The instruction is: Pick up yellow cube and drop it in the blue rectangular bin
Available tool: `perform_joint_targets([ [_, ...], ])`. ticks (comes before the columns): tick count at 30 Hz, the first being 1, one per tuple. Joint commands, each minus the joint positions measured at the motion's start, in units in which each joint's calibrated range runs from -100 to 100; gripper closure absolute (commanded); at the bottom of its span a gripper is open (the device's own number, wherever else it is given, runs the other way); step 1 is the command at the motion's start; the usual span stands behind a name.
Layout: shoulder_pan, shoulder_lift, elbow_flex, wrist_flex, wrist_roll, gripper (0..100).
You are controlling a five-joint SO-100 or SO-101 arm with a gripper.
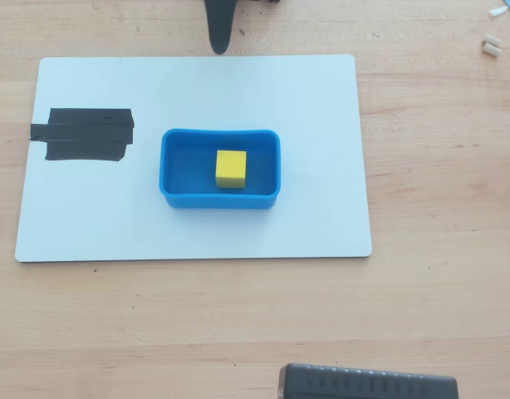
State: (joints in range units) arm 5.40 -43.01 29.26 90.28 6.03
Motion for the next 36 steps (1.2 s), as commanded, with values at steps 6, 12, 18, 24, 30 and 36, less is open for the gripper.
perform_joint_targets([
  [6,0.2,-25.1,30.3,-15.1,1.0,100],
  [12,1.3,-35.3,43.7,-18.8,2.1,100],
  [18,0.7,-45.5,53.5,-20.2,2.1,100],
  [24,-0.6,-53.3,60.9,-19.3,2.1,100],
  [30,-0.6,-53.3,63.2,-20.3,1.9,100],
  [36,-0.3,-53.3,63.5,-20.4,1.8,100],
])
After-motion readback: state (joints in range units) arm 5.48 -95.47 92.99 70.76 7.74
